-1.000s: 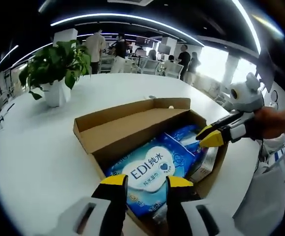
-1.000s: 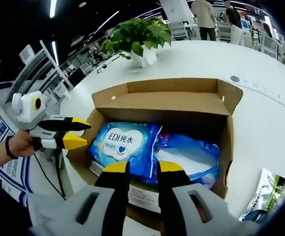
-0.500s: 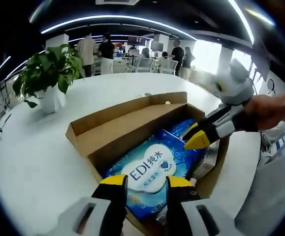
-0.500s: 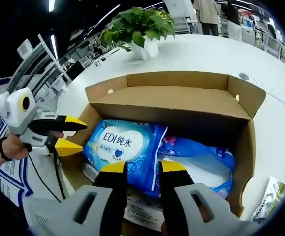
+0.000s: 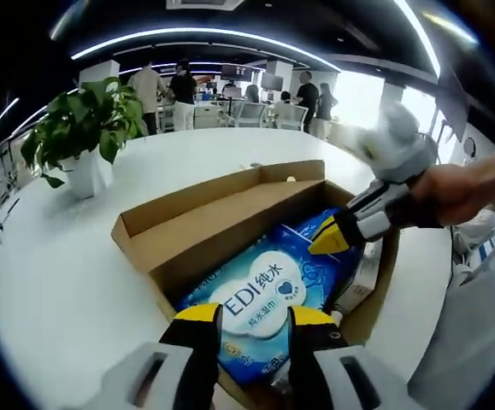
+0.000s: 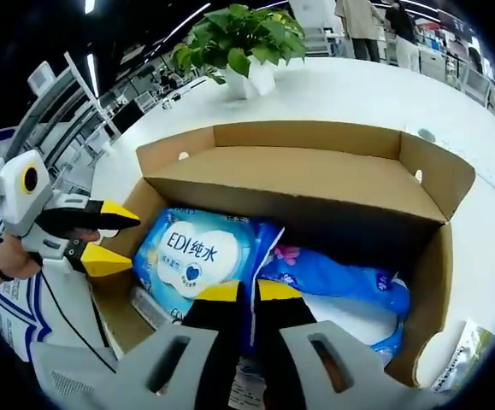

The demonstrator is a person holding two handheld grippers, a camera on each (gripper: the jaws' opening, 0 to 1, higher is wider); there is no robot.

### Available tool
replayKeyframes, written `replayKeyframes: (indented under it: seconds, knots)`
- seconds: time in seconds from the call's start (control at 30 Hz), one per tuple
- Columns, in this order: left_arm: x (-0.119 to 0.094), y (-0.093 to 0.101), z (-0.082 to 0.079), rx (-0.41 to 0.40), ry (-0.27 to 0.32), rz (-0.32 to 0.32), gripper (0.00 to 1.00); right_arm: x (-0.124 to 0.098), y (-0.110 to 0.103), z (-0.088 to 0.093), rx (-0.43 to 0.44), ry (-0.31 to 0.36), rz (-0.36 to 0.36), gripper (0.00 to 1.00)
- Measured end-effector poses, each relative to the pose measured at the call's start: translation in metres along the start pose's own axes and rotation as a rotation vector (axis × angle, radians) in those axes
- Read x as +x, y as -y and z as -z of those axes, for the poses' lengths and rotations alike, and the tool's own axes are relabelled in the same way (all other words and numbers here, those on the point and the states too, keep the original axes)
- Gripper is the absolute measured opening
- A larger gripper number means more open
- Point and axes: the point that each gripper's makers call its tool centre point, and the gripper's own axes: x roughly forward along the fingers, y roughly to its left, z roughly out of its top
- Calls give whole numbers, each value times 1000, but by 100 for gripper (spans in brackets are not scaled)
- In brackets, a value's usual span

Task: Operate the shoe box by opening the lid, removing the specified soft item, and placing it in the target area until the item is outside and the box remains undamaged.

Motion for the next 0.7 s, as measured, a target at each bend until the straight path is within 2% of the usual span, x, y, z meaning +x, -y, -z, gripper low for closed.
replayKeyframes:
  seconds: [0.43,0.57,0.7]
  knots:
    - [3,0,1,-9,-4,5,30,8,3,4,26,-24,-16,4]
    - [4,0,0,-11,-8,7,30,3,-3,2,-57,-22,4,3]
    - [4,0,1,-12,-8,4,30,0,-6,5,-84,-23,8,3]
